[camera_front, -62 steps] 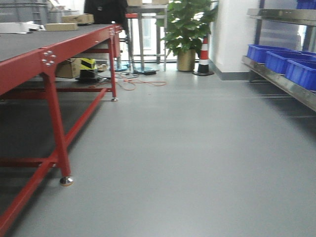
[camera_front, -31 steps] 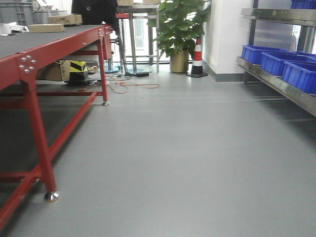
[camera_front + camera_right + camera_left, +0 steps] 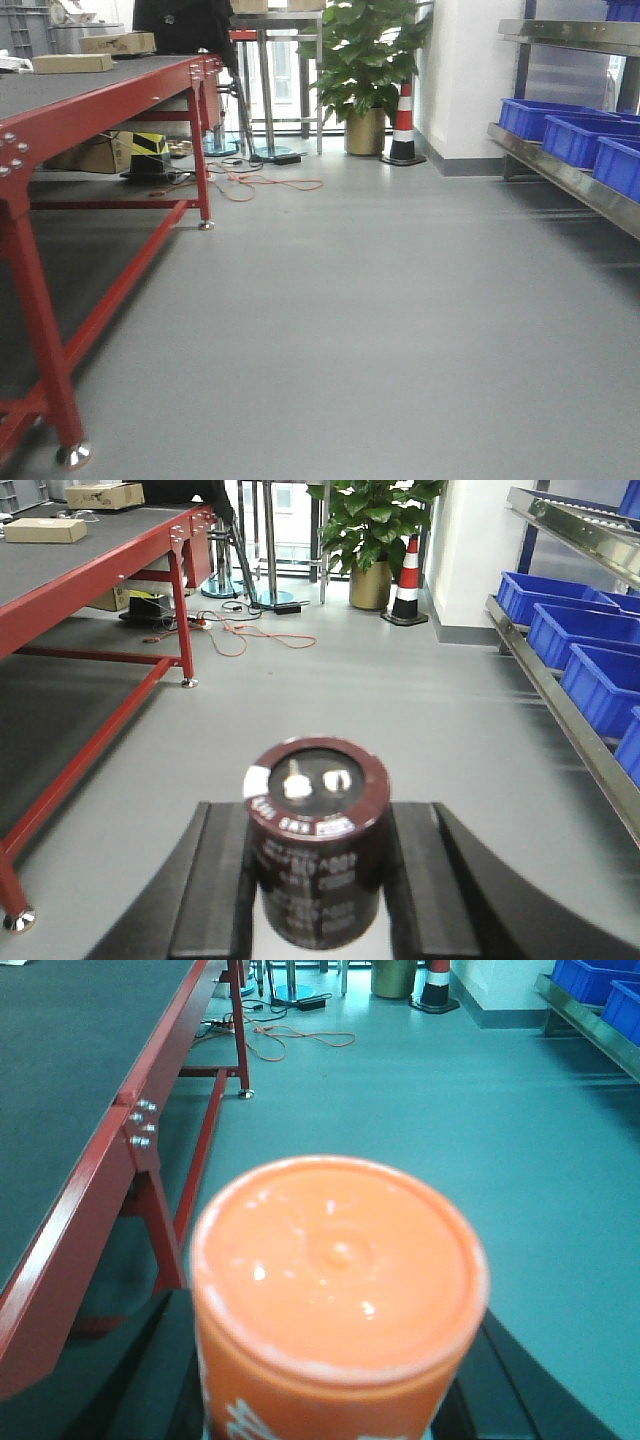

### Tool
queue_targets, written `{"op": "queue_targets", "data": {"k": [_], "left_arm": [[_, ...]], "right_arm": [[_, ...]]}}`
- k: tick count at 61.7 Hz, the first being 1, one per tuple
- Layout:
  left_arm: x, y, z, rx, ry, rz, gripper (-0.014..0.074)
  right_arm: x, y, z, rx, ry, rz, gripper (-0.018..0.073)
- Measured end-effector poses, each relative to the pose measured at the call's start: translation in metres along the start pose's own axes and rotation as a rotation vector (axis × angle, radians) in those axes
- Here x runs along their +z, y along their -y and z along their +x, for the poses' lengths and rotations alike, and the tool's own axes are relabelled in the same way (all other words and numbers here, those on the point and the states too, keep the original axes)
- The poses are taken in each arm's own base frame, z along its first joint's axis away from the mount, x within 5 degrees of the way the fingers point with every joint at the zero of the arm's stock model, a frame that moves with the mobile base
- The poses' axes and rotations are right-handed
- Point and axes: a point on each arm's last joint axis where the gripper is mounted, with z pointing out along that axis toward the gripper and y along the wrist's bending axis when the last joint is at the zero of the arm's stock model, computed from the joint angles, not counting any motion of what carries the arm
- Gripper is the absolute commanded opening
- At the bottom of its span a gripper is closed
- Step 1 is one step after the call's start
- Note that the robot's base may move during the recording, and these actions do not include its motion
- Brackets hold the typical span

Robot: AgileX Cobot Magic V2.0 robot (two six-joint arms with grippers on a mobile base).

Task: Place cylindrical capacitor in blue bin on shelf
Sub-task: 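Drive the base to the shelf of blue bins holding both objects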

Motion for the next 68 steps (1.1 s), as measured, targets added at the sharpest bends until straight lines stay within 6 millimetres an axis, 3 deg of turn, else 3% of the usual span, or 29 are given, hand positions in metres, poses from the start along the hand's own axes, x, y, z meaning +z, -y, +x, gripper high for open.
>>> {"op": "queue_targets", "data": {"k": [68], "left_arm": [[0.0,-0.0003,0.0001,0.003,-0.001,-0.004,-0.0111]], "right_arm": [[0.0,0.0,0.0,0.0,0.0,0.0,-0.0153]]}}
